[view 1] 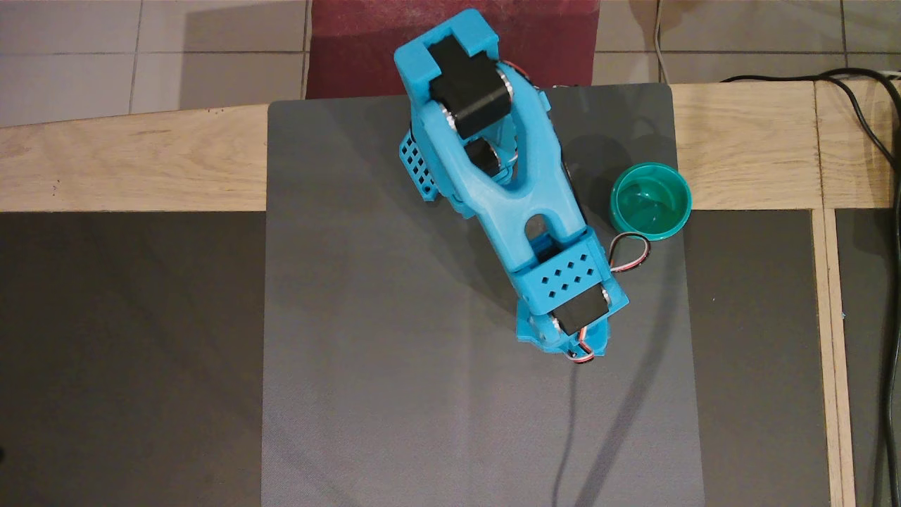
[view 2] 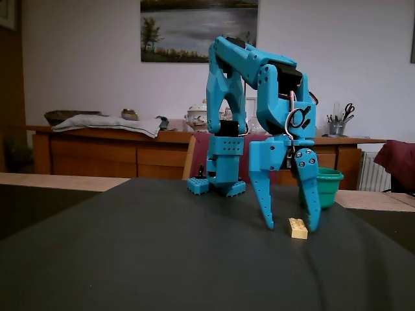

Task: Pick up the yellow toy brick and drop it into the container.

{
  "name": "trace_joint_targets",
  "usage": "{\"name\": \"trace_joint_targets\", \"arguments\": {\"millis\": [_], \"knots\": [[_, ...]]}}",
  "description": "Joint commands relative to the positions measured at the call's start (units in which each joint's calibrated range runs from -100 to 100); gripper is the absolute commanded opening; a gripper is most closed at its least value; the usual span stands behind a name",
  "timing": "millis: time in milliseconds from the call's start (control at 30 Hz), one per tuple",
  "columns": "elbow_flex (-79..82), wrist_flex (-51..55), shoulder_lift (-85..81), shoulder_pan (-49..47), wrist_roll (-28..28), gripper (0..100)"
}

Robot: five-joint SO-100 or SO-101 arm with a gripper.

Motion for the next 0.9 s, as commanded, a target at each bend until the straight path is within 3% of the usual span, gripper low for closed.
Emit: {"name": "trace_joint_targets", "arguments": {"millis": [0, 333, 633, 867], "knots": [[-0.61, 0.17, -0.05, 0.51, 0.05, 0], [-0.70, 0.79, -1.15, -0.27, -1.83, 0], [-15.14, 20.16, -8.23, -5.76, -4.97, 0], [-19.56, 31.71, -18.52, -17.06, -8.99, 0]]}}
